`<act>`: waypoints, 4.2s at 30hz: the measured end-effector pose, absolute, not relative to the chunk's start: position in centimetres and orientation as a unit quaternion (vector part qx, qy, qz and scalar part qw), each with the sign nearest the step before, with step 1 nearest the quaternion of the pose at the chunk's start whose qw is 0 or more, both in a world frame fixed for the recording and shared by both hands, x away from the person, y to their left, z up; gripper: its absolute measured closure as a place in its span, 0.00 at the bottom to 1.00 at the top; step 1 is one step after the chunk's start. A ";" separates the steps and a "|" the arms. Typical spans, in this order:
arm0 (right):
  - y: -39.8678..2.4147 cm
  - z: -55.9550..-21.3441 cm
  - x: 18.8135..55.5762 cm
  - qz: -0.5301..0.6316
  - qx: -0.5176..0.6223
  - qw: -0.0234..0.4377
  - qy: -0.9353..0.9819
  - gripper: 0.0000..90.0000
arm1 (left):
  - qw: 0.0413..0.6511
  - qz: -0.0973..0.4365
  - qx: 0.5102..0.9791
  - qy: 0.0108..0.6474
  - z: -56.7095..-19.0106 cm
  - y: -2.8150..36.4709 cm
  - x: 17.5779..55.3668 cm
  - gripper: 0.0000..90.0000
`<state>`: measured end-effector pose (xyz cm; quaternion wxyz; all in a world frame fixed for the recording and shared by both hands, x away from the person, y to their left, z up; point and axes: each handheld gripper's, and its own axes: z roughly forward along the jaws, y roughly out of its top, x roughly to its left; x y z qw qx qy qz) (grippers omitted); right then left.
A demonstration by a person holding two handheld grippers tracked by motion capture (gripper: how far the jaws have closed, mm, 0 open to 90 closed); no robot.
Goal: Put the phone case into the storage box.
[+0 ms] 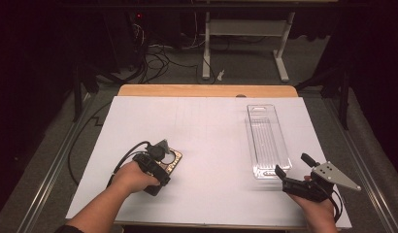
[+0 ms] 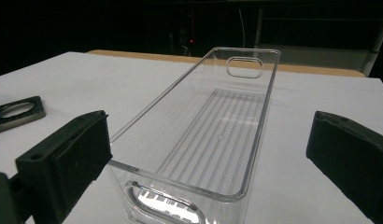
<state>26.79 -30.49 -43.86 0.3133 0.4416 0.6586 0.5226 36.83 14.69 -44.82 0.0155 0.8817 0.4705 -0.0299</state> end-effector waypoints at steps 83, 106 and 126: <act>-30.7 -43.8 26.7 0.524 0.446 0.321 0.651 0.00 | 0.337 0.074 0.830 0.439 -43.9 18.5 33.6 0.14; -30.7 -43.9 26.7 0.519 0.445 0.323 0.654 0.00 | 0.424 0.136 0.785 0.431 -45.2 20.1 32.4 0.14; -30.4 -43.9 26.7 0.516 0.439 0.324 0.660 0.00 | 0.485 0.144 0.768 0.392 -45.7 20.4 31.6 0.14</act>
